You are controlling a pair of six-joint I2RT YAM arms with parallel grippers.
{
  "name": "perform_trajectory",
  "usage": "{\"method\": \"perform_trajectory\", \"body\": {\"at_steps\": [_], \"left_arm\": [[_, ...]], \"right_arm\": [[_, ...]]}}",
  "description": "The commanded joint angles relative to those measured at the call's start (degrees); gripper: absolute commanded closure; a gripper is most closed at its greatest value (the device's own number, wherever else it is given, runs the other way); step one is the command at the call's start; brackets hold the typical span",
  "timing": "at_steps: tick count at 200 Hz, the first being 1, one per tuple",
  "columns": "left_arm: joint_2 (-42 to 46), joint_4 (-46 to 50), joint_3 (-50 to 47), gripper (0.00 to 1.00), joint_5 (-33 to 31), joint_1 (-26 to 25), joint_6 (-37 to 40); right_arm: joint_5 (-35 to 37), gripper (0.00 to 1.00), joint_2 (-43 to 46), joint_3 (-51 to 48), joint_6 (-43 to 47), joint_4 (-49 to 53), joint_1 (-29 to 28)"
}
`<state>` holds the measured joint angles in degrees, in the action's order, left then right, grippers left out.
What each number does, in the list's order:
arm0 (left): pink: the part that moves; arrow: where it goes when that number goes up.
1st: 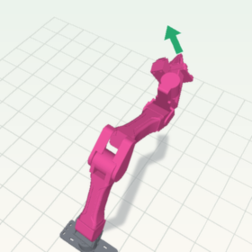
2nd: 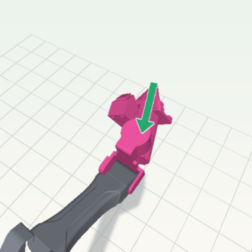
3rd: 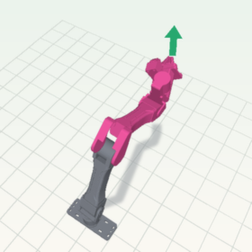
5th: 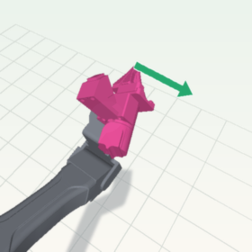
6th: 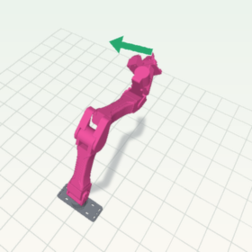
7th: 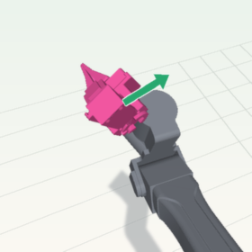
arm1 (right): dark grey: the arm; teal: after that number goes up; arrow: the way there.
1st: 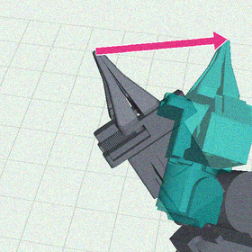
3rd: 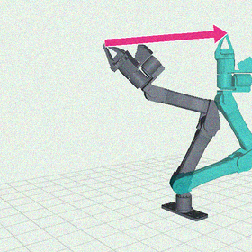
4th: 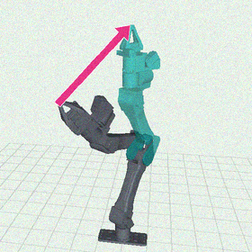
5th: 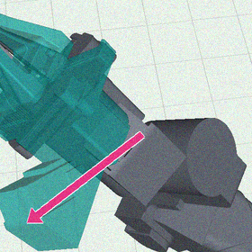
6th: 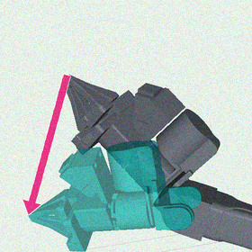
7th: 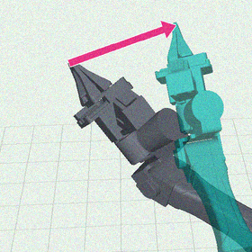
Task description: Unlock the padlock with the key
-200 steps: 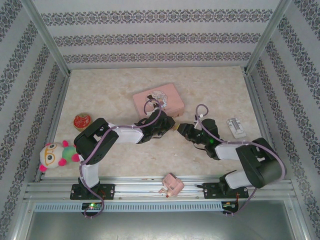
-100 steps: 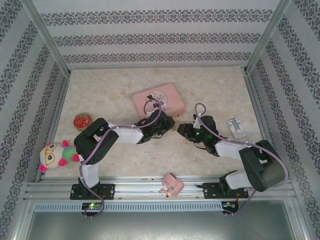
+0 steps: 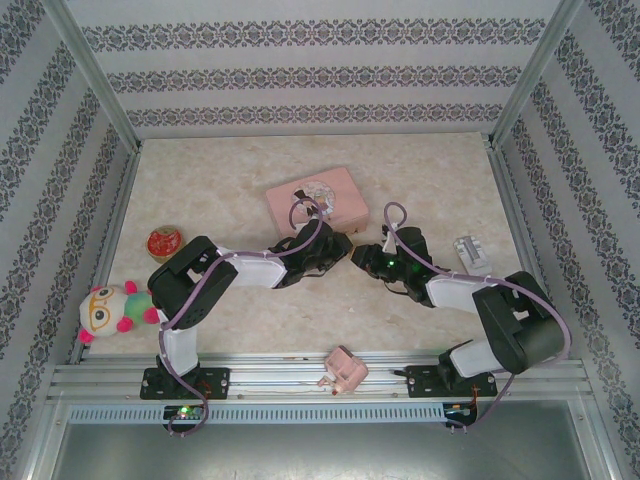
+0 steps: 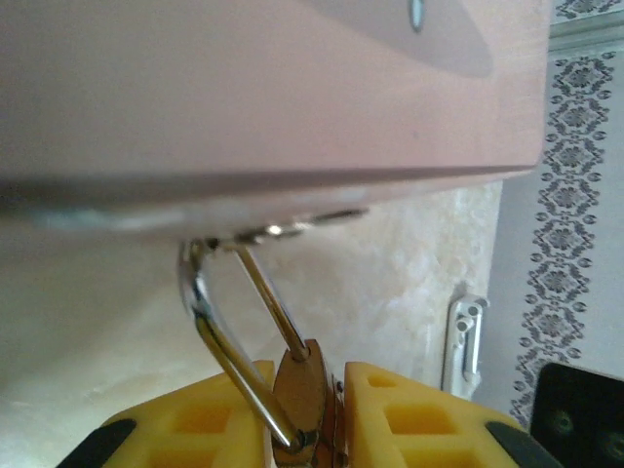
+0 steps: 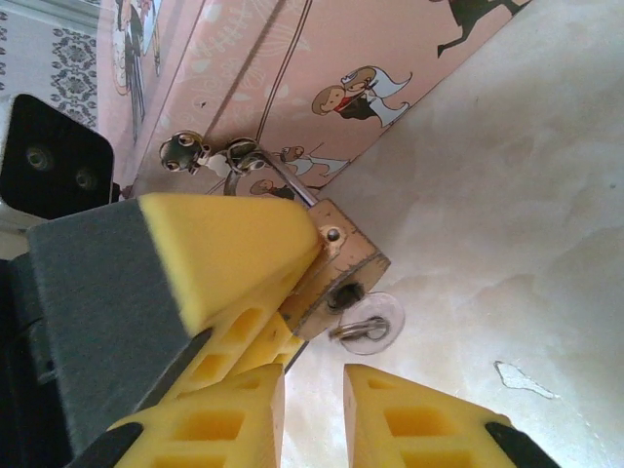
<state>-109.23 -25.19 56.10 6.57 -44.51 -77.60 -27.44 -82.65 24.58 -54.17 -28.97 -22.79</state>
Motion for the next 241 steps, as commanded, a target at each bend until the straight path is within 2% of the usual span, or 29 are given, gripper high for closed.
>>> {"method": "perform_trajectory", "body": {"at_steps": [1,34,51,112,241], "left_arm": [[-2.3,0.67,-1.58,1.0,8.05,-0.84,-5.38],[-2.33,0.67,-1.63,1.0,8.0,-0.82,-5.45],[-2.22,0.77,-1.81,1.0,7.85,-0.84,-5.54],[-1.86,0.67,-2.13,1.0,7.4,-0.8,-5.89],[-1.95,0.32,-2.04,1.0,7.76,-0.68,-5.99]], "right_arm": [[0.02,0.77,-0.69,1.28,0.82,-1.26,-0.94],[0.33,0.81,-0.31,0.94,0.8,-1.2,-0.9],[0.85,0.76,0.34,0.65,0.9,-0.44,-0.45],[-0.97,0.76,3.08,0.08,1.9,2.69,4.97],[-6.74,0.77,-5.35,1.62,-4.66,-5.42,6.7]]}}
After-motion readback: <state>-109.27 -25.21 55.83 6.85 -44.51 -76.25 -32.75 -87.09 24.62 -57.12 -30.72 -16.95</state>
